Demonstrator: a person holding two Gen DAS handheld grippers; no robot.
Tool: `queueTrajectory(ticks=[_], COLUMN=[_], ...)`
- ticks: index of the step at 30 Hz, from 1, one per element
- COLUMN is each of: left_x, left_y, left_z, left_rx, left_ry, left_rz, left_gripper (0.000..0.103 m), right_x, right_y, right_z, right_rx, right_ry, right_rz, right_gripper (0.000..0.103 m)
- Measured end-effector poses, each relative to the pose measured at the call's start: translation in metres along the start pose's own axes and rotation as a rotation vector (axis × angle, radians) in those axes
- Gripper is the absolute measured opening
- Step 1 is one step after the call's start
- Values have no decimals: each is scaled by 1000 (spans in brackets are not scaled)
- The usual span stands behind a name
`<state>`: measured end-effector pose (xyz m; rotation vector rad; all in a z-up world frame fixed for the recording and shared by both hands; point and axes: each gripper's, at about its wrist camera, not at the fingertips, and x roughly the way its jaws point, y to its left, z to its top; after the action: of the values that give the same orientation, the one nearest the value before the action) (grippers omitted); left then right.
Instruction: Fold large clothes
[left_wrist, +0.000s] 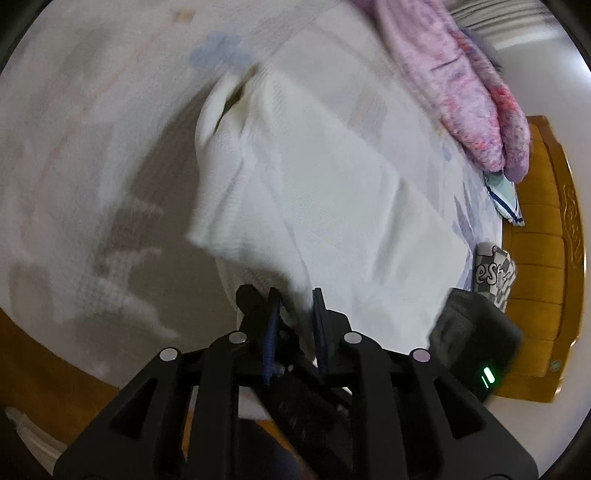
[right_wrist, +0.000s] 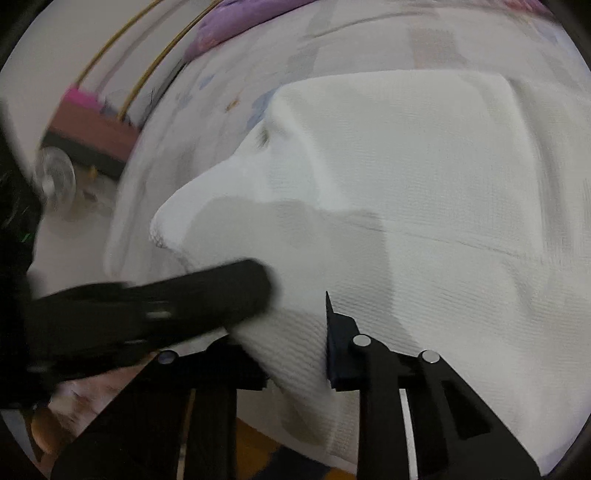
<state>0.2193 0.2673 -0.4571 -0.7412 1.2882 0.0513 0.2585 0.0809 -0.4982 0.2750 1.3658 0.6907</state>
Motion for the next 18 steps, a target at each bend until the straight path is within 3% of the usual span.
queueTrajectory(ticks=[1,3,5,8,13,15,18], left_x=[-6,-21,-32,-34,-12,3,30], left_y=[-9,-29,-42,-52,-60,-66,-74], left_z=[-2,-7,-12,-14,-20,-25,-34], left_rx=[31,106,142,143,129,149,146], left_ry=[-29,-107,-177,-213,-164,-129,-64], left_rz=[6,28,49,71,121,134,110], left_gripper=[22,46,47,47,47,53,54], right_x=[-4,-17,-36,-69,-133,-157,-185], right_y=[-11,-29,-48,-75,-123,-148,-184], right_z=[3,9,12,8,2,-8,-32], right_rx=[54,138,210,309,475,555,646], right_ry=[-8,-42,-96,-166,-334,-388,-457], right_rz=[22,52,93,145,183,189,151], right_gripper=[20,19,19,19,19,18,18])
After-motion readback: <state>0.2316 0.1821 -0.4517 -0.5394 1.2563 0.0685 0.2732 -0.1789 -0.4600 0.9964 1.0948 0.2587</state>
